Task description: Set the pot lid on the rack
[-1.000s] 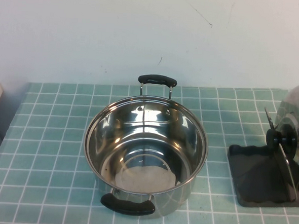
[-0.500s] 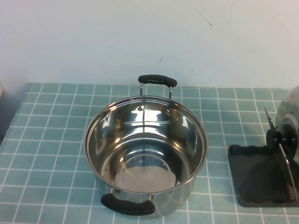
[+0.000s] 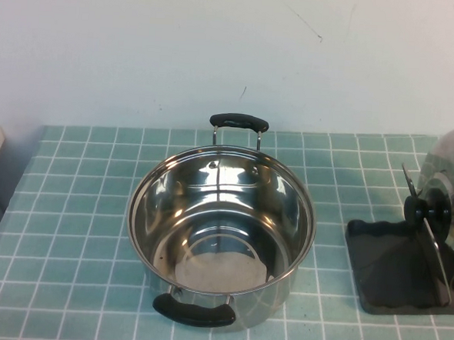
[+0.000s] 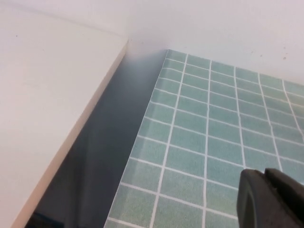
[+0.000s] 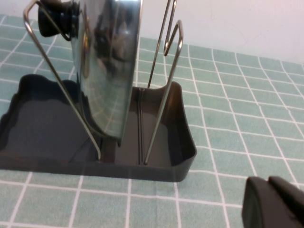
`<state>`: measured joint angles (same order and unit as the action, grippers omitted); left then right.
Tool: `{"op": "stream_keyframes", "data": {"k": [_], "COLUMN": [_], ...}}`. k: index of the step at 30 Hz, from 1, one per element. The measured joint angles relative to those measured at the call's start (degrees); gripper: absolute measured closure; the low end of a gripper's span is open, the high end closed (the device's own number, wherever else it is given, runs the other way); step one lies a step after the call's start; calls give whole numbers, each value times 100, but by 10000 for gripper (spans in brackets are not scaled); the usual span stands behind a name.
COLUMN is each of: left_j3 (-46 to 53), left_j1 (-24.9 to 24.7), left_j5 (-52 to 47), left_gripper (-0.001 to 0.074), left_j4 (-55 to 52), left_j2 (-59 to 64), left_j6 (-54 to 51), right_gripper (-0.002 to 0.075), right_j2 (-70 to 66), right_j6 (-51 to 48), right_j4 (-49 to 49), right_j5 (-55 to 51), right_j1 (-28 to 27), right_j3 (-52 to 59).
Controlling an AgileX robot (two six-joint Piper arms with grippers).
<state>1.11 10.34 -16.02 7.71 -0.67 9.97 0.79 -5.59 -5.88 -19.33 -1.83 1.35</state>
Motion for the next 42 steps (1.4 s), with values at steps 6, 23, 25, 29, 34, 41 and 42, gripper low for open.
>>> {"op": "stream_keyframes", "data": {"k": [6, 23, 25, 29, 34, 41, 42], "left_j3": [0, 0, 0, 0, 0, 0, 0], "left_j1": [-470, -953, -953, -953, -953, -953, -953], "left_j5": [-103, -112, -112, -112, -112, -112, -112], "left_gripper": [737, 737, 737, 737, 738, 738, 738], "left_j4": [-45, -157, -200, -410, -599, -623, -623], "left_j2": [-9, -9, -9, -9, -9, -9, -9], "left_j6": [-106, -522, -522, -498, -270, -202, -202], "right_gripper": [729, 729, 729, 729, 729, 729, 729], "right_j2": [0, 0, 0, 0, 0, 0, 0], "right_j6": [0, 0, 0, 0, 0, 0, 0], "right_j4": [0, 0, 0, 0, 0, 0, 0], "right_j5": [0, -4, -4, -4, -4, -4, -4], "right_j1": [0, 0, 0, 0, 0, 0, 0], "right_j3": [0, 0, 0, 0, 0, 0, 0]}}
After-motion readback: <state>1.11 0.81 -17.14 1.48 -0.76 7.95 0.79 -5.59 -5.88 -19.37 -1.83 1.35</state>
